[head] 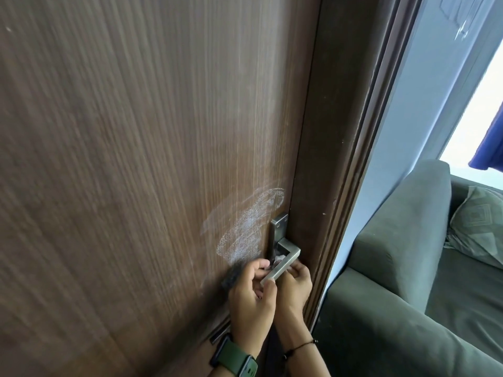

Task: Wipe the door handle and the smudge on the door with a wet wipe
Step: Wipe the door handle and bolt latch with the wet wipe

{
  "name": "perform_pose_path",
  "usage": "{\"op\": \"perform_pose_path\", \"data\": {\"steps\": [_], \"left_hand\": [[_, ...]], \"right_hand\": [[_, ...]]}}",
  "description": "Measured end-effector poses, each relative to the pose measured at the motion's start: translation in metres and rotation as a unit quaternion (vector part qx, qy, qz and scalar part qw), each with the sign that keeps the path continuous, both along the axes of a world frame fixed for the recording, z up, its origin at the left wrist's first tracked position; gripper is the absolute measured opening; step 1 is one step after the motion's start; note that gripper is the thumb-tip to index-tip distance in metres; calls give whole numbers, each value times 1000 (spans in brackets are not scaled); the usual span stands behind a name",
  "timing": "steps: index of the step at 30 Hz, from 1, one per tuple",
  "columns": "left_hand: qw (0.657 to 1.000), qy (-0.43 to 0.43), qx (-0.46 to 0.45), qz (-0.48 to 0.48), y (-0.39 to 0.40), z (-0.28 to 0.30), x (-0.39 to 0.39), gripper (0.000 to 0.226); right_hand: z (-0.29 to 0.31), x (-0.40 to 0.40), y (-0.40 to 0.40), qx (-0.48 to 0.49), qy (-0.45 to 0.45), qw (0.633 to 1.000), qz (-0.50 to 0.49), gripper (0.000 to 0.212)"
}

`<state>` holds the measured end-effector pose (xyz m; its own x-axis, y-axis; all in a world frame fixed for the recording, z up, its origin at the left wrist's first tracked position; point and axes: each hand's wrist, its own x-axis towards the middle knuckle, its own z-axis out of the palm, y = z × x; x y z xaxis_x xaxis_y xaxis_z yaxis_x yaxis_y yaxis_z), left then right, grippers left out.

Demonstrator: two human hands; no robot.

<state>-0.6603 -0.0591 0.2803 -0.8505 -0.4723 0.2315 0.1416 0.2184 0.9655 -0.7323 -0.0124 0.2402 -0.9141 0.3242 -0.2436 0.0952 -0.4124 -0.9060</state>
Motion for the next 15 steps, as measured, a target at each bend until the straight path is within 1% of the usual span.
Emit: {"op": "perform_pose_path", "data": {"steps": [1, 3, 6, 9, 11, 12, 15], "left_hand": [[1000, 1, 0, 0, 0, 0, 0, 27], [1000, 2, -1, 3, 0, -1, 0, 33], [1000, -3, -7, 8, 0, -1, 0, 41], [1000, 0, -3, 7, 0, 0, 0, 41], [1000, 2, -3, 7, 0, -1, 0, 41], [1000, -1, -4, 7, 0, -1, -1, 40], [1000, -7, -3, 7, 1, -2, -1, 40]], "right_hand": [[3, 0, 2, -42, -1, 999, 6, 22], [10, 2, 6, -118, 2, 992, 36, 19], [15, 6, 5, -232, 10, 969, 80, 20], [13, 11, 1, -292, 24, 952, 85, 22], [11, 13, 0, -275, 34, 957, 86, 21], [11, 14, 0, -237, 44, 967, 87, 20], [5, 16, -2, -52, 84, 992, 77, 19]]}}
